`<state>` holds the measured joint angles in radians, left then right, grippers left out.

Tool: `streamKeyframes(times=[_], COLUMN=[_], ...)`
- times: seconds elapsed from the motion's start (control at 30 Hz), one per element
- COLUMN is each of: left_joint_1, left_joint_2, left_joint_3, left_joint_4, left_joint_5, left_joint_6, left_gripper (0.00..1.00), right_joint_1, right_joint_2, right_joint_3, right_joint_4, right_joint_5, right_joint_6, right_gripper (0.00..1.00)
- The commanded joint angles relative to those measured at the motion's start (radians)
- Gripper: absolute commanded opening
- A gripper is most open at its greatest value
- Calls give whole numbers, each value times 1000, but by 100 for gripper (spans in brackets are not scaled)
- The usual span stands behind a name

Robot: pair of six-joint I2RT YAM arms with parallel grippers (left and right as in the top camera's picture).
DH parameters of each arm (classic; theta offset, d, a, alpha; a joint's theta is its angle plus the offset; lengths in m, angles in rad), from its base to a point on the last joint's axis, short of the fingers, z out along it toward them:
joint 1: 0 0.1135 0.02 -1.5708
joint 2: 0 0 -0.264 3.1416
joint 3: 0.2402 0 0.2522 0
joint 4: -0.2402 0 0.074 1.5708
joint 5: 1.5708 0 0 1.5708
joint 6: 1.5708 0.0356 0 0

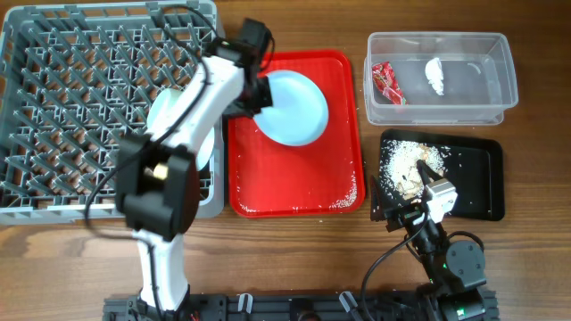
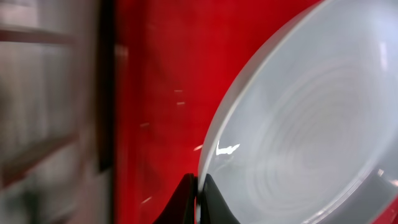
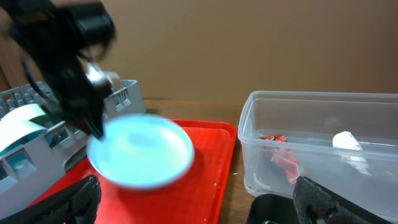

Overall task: Sort waste into correct bins and load items into the dishwasher rack
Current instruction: 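Lift the plate and stand it upright in the gray rack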

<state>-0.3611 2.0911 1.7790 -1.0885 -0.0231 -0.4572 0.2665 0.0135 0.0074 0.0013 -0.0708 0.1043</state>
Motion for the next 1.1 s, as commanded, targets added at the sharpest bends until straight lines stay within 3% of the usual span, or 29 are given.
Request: streamKeyframes(times=[0.0, 0.17, 0.27, 0.33, 0.5, 0.7, 0.87, 1.07], left_joint_1=[27, 55, 89, 127, 223, 273, 275, 280], left_joint_2=[-224, -450, -551, -570, -557, -552, -552, -551], left_joint_3=[2, 2, 1, 1, -45, -266, -422, -489], left_joint_4=[-53, -135, -239, -293, -328, -248, -94, 0], left_joint_5=[-228, -557, -872, -996, -1046, -1263, -1297, -1299], left_joint_6=[1, 9, 9, 9, -2, -125, -123, -123], left_gripper=[4, 4, 4, 4, 4, 4, 4, 4], right_joint_1=[-4, -4, -4, -4, -4, -4, -4, -4], right_joint_2=[-10, -10, -10, -10, -10, -10, -10, -10], right_joint_3=[-2, -2, -2, -2, -2, -2, -2, -2], right_joint_4=[3, 3, 3, 3, 3, 3, 3, 3], right_joint_5=[-8, -8, -8, -8, -8, -8, -8, -8], right_joint_6=[8, 7, 8, 8, 7, 8, 7, 8], right_gripper=[100, 100, 100, 100, 100, 100, 100, 100])
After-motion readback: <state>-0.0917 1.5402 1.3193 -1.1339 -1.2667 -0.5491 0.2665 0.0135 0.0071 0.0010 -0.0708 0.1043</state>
